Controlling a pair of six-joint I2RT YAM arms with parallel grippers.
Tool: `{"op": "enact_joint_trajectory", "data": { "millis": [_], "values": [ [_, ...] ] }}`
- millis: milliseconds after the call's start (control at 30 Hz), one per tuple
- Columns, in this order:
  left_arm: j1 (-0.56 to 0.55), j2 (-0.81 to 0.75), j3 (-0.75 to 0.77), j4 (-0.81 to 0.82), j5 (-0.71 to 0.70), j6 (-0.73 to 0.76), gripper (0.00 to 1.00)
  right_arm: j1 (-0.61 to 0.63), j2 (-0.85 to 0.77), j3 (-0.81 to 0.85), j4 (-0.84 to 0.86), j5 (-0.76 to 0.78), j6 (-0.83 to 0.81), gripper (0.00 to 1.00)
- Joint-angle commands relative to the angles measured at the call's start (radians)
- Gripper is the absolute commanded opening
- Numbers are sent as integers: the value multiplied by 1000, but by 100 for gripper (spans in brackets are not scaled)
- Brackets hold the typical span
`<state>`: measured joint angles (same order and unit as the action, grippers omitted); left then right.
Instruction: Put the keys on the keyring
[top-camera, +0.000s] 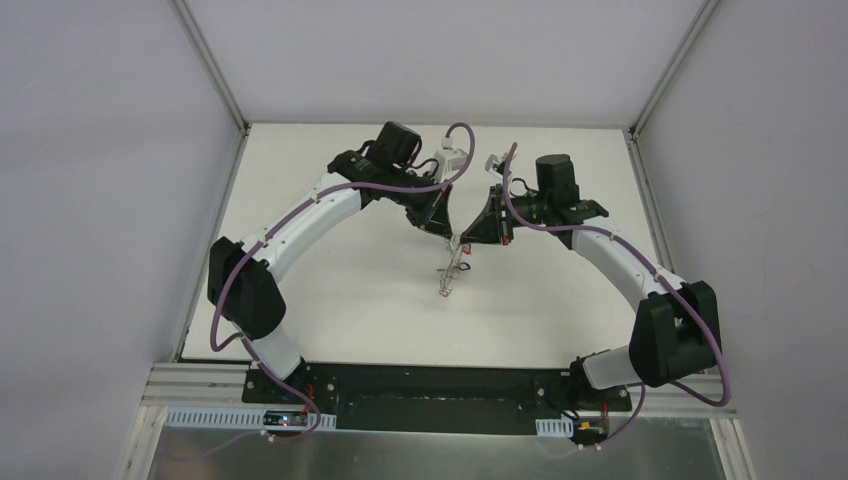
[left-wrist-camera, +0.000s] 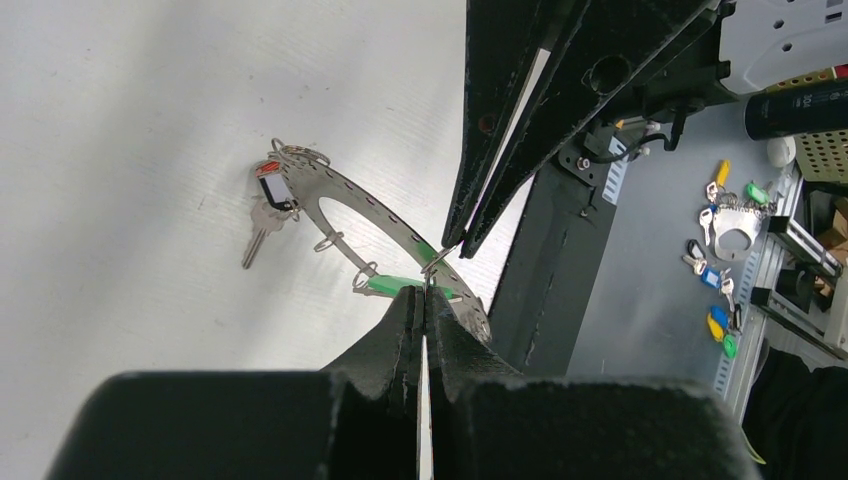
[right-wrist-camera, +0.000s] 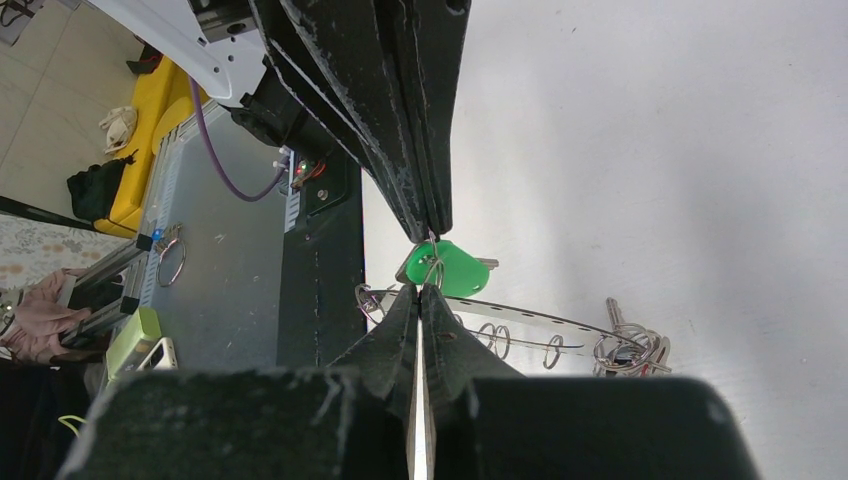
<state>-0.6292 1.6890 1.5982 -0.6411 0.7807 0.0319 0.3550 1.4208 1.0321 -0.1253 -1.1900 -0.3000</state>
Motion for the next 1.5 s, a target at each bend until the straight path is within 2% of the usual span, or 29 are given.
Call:
{"op": "enact_joint_trajectory", "data": {
  "millis": [0,300,1033,1467],
  "values": [
    [-7,-16,-12,-9,11,17,0,-2,-30,8,19,-41,-27,0],
    [-7,-16,-56,47,71,-75,0,-2,-42,-6,51,-33,-10,0],
    [-1,-28,-83,47,73,-68,0,-14,-66,-22,80,-31,-7,0],
    [1,-27,-63,26,102,-62,25,-17,-75,-27,87,-31,-10,0]
  ]
}}
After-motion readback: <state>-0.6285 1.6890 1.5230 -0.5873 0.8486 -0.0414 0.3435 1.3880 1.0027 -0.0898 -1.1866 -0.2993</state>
